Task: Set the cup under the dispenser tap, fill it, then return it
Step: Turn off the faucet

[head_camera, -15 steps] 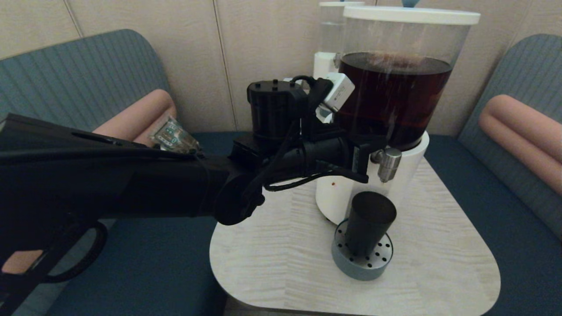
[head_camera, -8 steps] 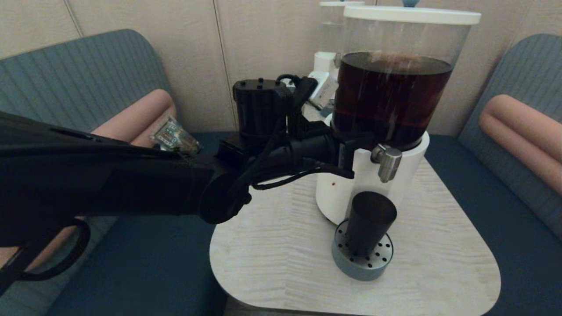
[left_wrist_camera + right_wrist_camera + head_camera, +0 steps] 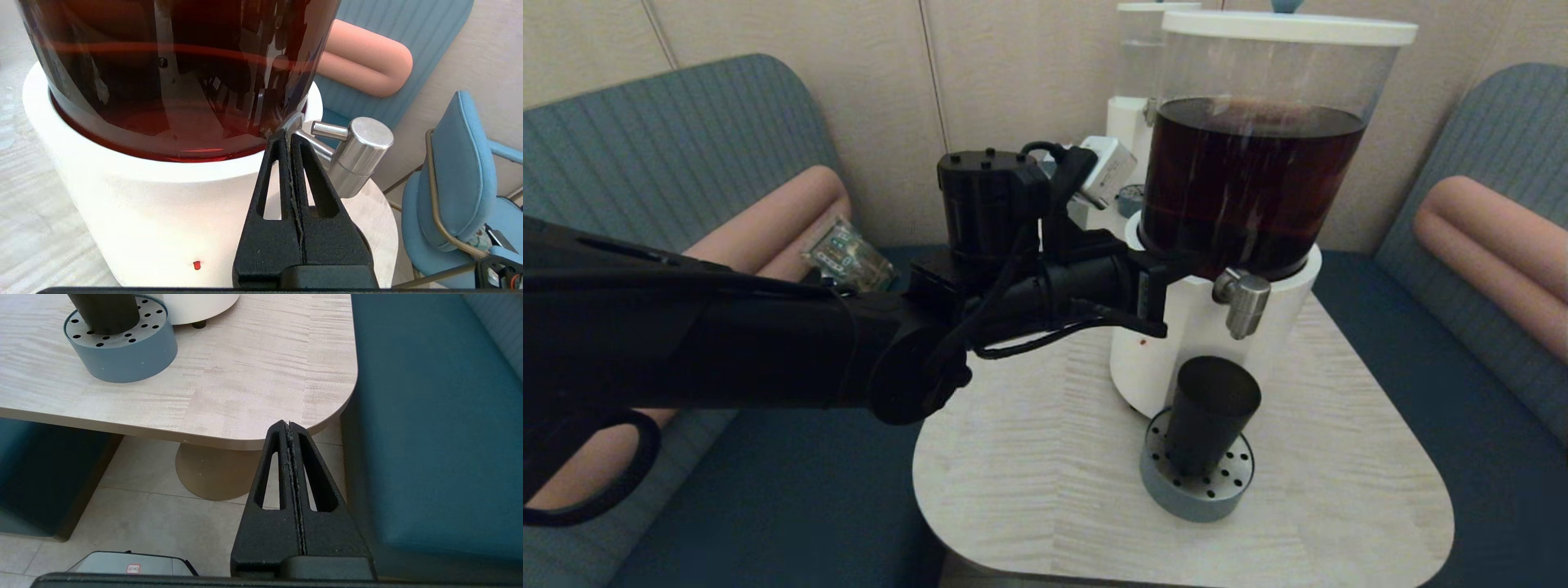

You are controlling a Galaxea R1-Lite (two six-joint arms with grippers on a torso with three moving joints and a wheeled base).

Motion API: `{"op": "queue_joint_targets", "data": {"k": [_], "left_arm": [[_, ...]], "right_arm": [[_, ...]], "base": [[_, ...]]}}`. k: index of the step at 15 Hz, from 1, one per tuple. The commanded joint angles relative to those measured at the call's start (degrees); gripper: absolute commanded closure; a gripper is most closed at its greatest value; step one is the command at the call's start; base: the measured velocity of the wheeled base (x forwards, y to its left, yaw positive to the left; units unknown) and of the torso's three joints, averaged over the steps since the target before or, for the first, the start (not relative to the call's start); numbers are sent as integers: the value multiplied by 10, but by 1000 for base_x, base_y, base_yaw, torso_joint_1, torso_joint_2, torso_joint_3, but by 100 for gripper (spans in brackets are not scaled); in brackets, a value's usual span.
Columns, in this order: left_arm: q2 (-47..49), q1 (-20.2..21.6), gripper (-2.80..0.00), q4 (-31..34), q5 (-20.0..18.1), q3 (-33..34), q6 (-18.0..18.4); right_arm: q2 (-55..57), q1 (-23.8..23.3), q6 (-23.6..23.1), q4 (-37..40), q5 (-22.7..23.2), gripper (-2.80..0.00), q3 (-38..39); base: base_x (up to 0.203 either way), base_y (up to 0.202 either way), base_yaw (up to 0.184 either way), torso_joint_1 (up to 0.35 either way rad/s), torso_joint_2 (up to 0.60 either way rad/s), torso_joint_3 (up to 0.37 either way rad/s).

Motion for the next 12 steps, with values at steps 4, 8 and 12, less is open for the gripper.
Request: {"op": "queue_joint_targets", "data": {"k": [4, 8, 12], "left_arm": [[10, -1, 0, -9, -1, -2, -1], [20, -4, 0, -10, -2, -10, -2], [25, -8, 0, -10, -2, -15, -2]], "right_arm": [[1, 0, 0, 1, 0, 0, 0], [1, 0, 0, 1, 0, 0, 0], [1, 0, 0, 1, 0, 0, 0]], "base": [[0, 0, 0, 0, 0, 0], [0, 0, 0, 0, 0, 0], [0, 0, 0, 0, 0, 0]]}}
